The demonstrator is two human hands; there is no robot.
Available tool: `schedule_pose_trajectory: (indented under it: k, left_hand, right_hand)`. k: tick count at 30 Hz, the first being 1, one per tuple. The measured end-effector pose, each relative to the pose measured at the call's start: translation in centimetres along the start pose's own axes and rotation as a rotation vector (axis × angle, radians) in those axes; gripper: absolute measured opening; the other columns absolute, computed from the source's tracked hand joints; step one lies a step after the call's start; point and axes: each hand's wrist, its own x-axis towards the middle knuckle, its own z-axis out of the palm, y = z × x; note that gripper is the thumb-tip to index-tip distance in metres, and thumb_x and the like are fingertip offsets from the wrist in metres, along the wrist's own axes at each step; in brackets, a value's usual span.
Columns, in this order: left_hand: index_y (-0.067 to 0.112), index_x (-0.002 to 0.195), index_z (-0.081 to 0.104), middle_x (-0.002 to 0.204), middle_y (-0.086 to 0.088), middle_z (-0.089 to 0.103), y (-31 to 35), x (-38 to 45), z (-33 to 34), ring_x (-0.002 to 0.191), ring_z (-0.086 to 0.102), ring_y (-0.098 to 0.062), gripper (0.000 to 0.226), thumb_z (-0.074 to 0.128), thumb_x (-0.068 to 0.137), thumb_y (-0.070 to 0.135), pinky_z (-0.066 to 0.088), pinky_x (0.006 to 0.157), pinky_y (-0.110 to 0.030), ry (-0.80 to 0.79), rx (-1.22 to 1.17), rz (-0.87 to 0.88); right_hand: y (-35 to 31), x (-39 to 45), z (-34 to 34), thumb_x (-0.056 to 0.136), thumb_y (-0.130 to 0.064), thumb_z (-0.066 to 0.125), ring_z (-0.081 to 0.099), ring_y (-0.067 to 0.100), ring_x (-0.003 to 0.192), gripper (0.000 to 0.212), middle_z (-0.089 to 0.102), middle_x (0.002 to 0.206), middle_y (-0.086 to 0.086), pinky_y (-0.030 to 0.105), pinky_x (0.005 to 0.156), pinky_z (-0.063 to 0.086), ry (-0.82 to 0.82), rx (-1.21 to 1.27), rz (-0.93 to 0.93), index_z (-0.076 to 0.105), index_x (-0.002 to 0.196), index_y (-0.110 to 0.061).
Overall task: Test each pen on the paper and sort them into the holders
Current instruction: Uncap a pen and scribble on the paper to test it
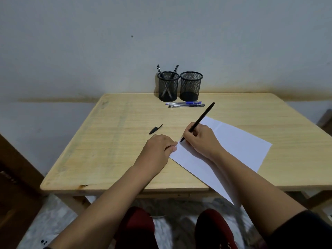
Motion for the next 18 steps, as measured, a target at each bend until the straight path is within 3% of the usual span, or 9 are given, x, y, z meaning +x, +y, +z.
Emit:
schedule_pose_trajectory:
  k: [6,12,18]
  left_hand:
    - [0.018,0.119,0.064,0.123,0.001,0.062,0.01,0.10,0.10,0.117,0.048,-0.015,0.029,0.050,0.095,0.024,0.025,0.088,-0.011,-0.016,0.018,0.004]
    - [0.018,0.120,0.063,0.125,0.002,0.060,0.10,0.06,0.15,0.118,0.046,-0.014,0.030,0.047,0.096,0.025,0.019,0.081,-0.006,-0.011,0.033,0.009]
    - [0.018,0.119,0.064,0.123,0.001,0.060,-0.01,0.03,0.15,0.117,0.047,-0.015,0.029,0.049,0.095,0.024,0.019,0.081,-0.006,-0.007,0.031,0.009]
  right_hand:
    - [0.28,0.02,0.19,0.080,-0.013,0.053,0.061,0.021,0.071,0.011,0.070,0.076,0.012,0.026,0.063,0.045,0.018,0.007,-0.010,0.061,0.072,-0.010]
    - [0.32,0.07,0.38,0.080,-0.011,0.054,0.053,0.012,0.062,0.011,0.065,0.071,0.012,0.021,0.058,0.041,0.060,0.000,-0.013,0.061,0.076,-0.005]
    - [0.31,0.08,0.48,0.080,-0.012,0.054,0.056,0.018,0.064,0.011,0.068,0.074,0.015,0.027,0.060,0.045,0.084,-0.021,-0.031,0.062,0.077,-0.004]
